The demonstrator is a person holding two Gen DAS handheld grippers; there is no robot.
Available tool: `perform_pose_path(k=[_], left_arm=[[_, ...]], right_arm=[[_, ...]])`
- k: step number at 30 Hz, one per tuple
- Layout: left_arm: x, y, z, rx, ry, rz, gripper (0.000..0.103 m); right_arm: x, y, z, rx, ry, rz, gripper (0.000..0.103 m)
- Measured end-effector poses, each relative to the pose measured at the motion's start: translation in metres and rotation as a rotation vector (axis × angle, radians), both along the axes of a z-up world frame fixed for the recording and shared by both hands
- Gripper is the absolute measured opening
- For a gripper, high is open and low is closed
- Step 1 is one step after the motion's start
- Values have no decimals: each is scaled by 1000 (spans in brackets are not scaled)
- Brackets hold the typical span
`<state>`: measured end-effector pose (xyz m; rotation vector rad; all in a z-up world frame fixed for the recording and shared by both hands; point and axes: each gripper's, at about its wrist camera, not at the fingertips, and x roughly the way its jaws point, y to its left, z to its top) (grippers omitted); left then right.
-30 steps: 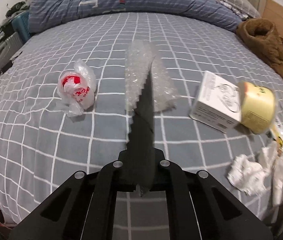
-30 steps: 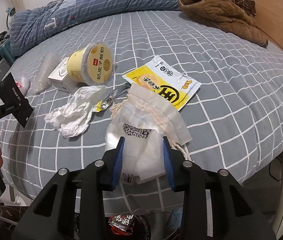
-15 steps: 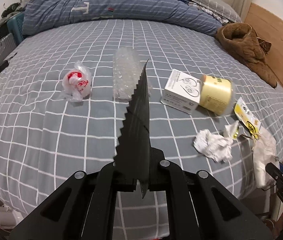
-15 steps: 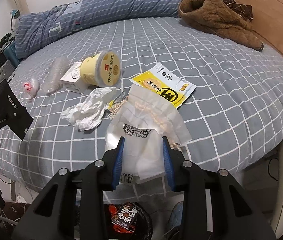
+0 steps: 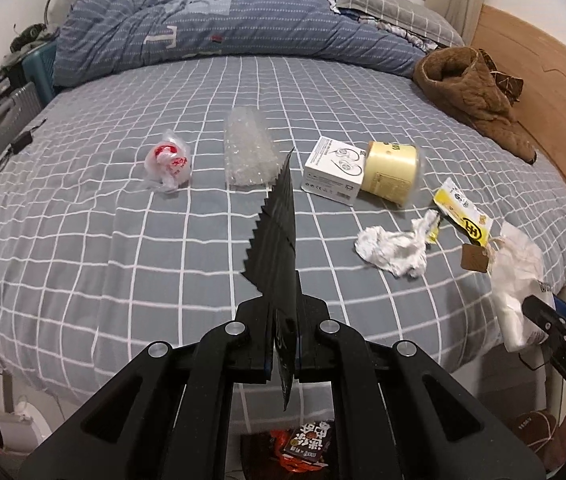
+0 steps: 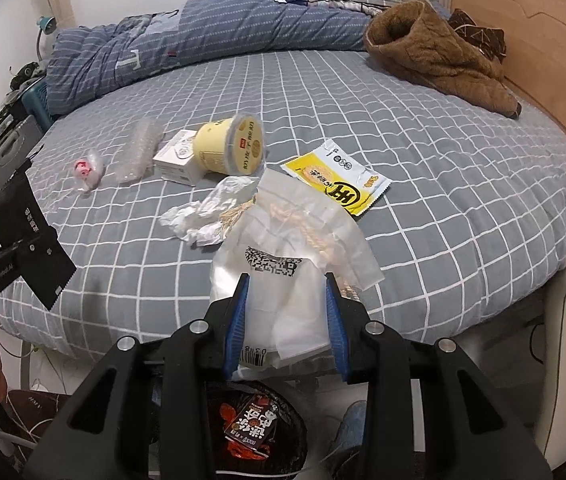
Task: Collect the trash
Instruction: 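Carry the black packet and white drawstring bag with both tools over the bin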
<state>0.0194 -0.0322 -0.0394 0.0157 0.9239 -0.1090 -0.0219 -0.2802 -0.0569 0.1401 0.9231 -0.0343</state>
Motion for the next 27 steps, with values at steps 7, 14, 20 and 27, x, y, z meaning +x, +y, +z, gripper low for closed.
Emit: perform_pose_path(k=[7, 14, 20, 27], left_arm=[[-31, 0, 3, 0, 6, 5, 6], [-59, 3, 2, -7, 21, 9, 6], [-82, 6, 5, -20, 18, 18, 6], [-107, 4, 14, -20, 1, 22, 6]], right_arm=[[-19, 14, 11, -13, -17, 26, 34], [-39, 28, 17, -18, -25, 54, 34], [-57, 37, 21, -19, -31, 75, 34], [-79, 44, 26, -19, -44, 96, 34]])
